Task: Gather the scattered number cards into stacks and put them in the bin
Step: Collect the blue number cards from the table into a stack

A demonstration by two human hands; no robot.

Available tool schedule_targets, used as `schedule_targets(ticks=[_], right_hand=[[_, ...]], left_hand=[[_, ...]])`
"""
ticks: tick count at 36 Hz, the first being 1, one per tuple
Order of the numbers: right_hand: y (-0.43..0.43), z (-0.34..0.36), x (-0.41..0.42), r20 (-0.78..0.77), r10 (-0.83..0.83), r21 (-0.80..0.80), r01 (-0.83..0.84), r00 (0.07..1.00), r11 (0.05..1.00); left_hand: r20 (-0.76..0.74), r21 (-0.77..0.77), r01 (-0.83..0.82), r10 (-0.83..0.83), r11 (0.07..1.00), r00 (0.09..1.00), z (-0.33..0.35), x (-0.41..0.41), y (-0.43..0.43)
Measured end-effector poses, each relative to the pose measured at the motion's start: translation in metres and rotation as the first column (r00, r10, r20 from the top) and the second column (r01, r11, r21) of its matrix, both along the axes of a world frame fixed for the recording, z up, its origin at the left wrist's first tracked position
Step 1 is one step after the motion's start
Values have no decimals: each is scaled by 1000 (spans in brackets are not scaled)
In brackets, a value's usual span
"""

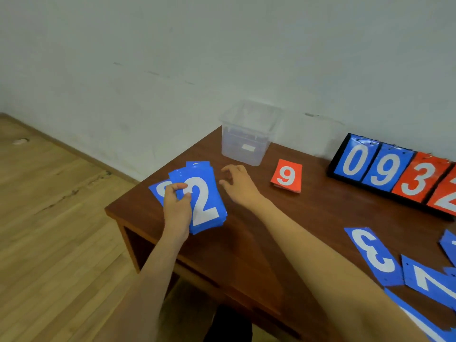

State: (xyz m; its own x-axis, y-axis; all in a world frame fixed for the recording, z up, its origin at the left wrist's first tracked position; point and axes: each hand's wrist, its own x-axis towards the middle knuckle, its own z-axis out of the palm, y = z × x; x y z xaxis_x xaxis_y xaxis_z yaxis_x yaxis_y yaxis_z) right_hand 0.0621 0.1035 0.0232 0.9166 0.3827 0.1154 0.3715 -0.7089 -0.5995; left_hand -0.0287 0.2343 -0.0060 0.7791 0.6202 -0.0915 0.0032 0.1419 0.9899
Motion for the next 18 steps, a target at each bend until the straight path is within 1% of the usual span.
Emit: schedule_targets(ticks=[2, 5, 9, 11, 13, 15, 18], right_hand=[[17, -7, 13, -63, 10, -68, -14, 998, 998], [40, -14, 28, -128, 71, -188, -94, 989, 978], [67, -20, 48, -170, 187, -375, -239, 967, 896], [74, -25, 57, -191, 219, -449, -284, 957, 847], [70, -31, 59, -218, 205, -510, -290, 954, 810], [56, -37, 58, -218, 179, -538, -271, 959, 798], [27, -41, 52, -144, 134, -570, -193, 980, 799]], left_hand=[[-25, 30, -41, 42, 999, 999, -1, 3, 16], [-41, 45, -80, 82, 996, 996, 0, 6, 35], [-68, 50, -100, 104, 994, 992, -3, 11, 48], [-81, 56, -96, 101, 994, 992, -5, 13, 51], [-100, 62, -84, 90, 995, 991, -8, 15, 52], [-116, 56, -73, 79, 996, 990, -11, 15, 50], [-121, 72, -44, 53, 996, 991, -13, 17, 42]])
